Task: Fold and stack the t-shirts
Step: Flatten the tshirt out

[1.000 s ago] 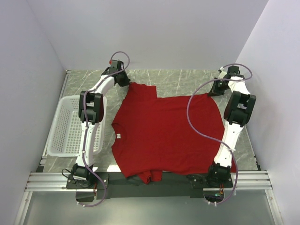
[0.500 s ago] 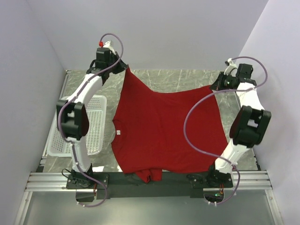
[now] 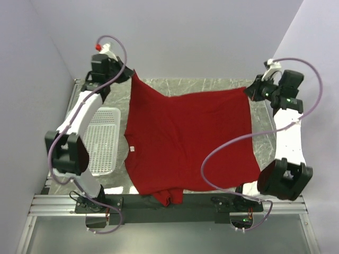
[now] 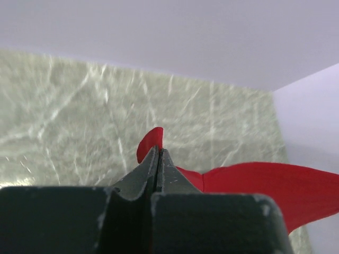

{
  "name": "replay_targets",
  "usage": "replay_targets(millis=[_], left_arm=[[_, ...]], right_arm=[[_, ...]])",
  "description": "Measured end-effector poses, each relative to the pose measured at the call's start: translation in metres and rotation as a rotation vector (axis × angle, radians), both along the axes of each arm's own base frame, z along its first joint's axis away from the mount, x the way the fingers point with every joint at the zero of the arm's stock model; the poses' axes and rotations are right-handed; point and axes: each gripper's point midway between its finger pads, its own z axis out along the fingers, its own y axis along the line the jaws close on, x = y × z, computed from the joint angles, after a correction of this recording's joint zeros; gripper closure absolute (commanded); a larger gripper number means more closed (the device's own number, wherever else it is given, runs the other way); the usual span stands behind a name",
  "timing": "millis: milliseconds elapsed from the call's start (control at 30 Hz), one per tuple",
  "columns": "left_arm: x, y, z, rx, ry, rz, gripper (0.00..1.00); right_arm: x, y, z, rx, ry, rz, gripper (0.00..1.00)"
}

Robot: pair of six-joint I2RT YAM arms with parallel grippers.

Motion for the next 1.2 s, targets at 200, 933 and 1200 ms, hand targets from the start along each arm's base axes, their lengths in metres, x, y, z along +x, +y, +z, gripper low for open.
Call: replay_targets(millis=[200, 933, 1200], left_arm=[[-0.032, 0.024, 0.110, -0.026, -0.233, 0.031, 1.00], [-0.253, 0.062, 0.440, -0.129, -1.068, 0.094, 0.99], [-0.317, 0.070, 0.490, -0.182, -1.252, 0.098, 0.99]], right_arm=[[-0.011, 0.000, 0.107, -0.054, -0.231, -0.021, 1.00], [-0.160, -0.056, 0.389, 0.015, -0.831, -0.270, 1.00], [-0.201, -0.028, 0.449, -0.023, -0.981, -0.241, 1.00]])
